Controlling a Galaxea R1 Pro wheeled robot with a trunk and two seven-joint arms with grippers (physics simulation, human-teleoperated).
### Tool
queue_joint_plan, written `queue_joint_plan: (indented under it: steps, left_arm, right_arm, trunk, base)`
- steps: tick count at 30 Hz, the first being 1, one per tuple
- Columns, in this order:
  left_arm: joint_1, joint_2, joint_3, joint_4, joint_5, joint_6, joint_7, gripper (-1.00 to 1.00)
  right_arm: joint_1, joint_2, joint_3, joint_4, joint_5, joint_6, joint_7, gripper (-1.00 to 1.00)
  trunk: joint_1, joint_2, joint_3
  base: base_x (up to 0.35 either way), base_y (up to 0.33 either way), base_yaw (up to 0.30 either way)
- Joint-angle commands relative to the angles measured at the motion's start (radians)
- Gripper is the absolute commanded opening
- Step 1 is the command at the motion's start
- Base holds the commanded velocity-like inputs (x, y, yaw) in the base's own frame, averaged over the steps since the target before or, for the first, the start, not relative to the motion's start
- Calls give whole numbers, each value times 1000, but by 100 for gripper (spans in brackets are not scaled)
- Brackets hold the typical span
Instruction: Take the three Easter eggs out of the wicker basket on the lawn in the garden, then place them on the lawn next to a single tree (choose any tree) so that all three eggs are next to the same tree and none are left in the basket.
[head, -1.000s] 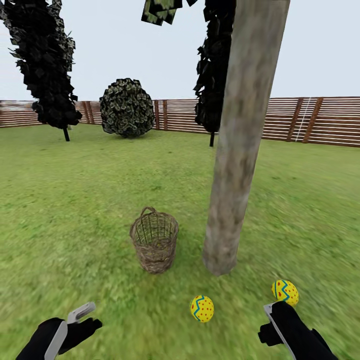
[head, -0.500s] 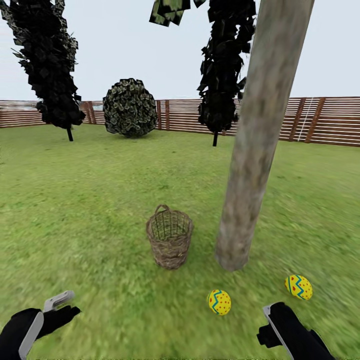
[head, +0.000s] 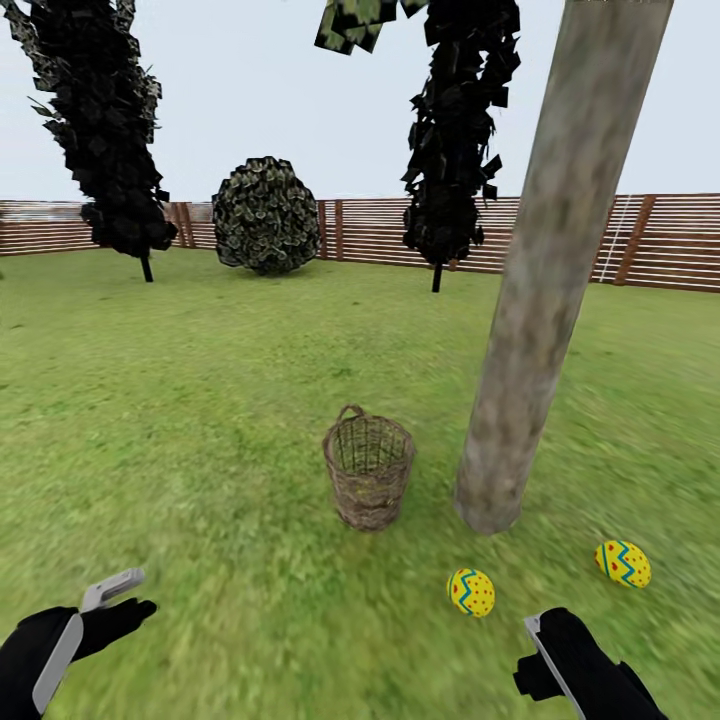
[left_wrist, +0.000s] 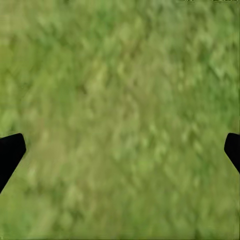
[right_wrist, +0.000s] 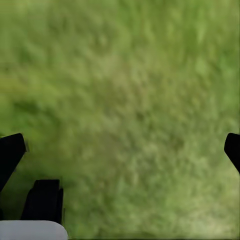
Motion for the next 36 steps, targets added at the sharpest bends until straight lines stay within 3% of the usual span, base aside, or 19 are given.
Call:
queue_joint_plan:
  steps: [1,3,7,10,17,32,36]
  left_arm:
    - [-1,-2,3,0,-3,4,-6,100]
    - [-1,-6,2,2,-2,-25,-5,100]
    - [-1,-9,3,22,-4,-168,5,100]
    - [-1,-12,4,46,-3,-212,9,100]
    - [-1,-36,2,51,-3,-221,10,100]
    - [-1,-39,2,57,-3,-213,-1,100]
    - [-1,-39,2,58,-3,-212,0,100]
  right_arm:
    - [0,-1,3,-2,11,5,9,100]
    - [0,-2,3,-2,11,5,9,100]
    - [0,-1,6,-2,14,4,9,100]
    - [0,-1,6,-2,15,4,9,100]
    - [0,0,6,-2,15,4,9,100]
    - [0,-2,6,-2,15,4,9,100]
    - [0,-2,7,-2,15,4,9,100]
  trunk:
    - [0,0,-1]
    - [0,0,-1]
    - [0,0,-1]
    - [-4,7,2]
    - [-31,56,24]
    - [-88,161,71]
    - [-88,161,71]
  base:
    - [-93,323,0]
    - [-93,323,0]
    - [-44,323,0]
    - [-8,281,0]
    - [70,38,0]
    - [163,-254,0]
    - [280,-149,0]
